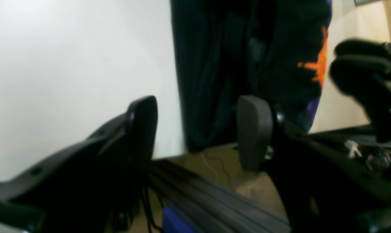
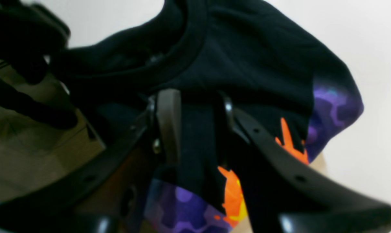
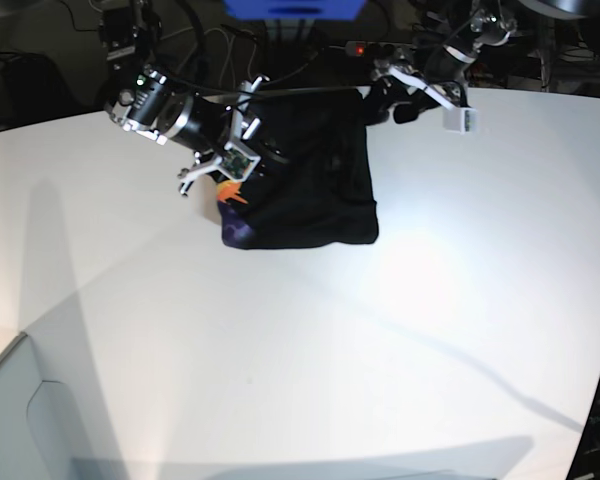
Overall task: Fold the T-shirt properly
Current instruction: 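Hold the bundle's end with the right gripper while the left gripper lifts away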
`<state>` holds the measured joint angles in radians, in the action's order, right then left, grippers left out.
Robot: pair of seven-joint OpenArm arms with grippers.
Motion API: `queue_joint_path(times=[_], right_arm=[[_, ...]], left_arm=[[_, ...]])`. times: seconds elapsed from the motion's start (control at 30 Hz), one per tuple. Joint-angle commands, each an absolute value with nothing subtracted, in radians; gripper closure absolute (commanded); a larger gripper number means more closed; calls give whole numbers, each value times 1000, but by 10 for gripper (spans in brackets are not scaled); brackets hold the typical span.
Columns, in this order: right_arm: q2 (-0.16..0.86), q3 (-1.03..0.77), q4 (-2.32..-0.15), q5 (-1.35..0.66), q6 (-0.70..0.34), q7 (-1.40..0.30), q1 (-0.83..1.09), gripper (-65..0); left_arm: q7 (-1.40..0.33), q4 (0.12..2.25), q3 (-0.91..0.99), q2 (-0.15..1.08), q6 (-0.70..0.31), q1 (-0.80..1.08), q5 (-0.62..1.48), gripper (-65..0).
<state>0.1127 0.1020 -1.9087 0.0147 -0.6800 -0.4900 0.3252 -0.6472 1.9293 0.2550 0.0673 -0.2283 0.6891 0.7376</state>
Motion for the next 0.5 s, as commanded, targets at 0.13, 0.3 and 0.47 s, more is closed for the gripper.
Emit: queue_joint_path(times=[0.13, 0.3, 0.47], right_arm=[[110, 102, -1928, -7, -698, -463, 323, -164], [110, 102, -1926, -5, -698, -464, 323, -164], [110, 102, -1926, -5, -698, -464, 325, -164]], left_arm=[[-630, 1900, 188, 99, -232, 696, 756, -373], [-630, 1896, 139, 107, -228, 688, 756, -373], [-630, 1906, 142, 107, -228, 693, 756, -371]])
